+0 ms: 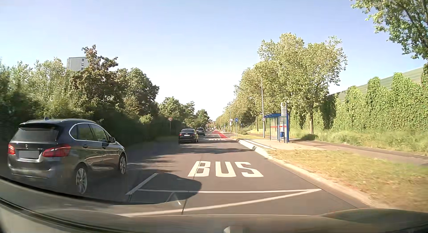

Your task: Follow the waypoints while adhering to traffic rules and regulations

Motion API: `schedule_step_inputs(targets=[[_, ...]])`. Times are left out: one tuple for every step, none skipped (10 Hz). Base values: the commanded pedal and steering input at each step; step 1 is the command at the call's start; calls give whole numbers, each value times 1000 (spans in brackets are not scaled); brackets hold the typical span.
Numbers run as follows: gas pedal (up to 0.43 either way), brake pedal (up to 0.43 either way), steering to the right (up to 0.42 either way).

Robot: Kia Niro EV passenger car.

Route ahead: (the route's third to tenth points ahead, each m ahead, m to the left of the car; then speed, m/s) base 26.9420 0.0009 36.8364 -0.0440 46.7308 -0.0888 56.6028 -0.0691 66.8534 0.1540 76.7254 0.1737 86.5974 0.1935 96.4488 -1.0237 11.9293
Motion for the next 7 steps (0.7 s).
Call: schedule_step_inputs(targets=[[67,0,-2],[67,0,-2],[59,0,-2],[59,0,-2],[47,0,-2],[0,0,-2],[0,0,-2]])
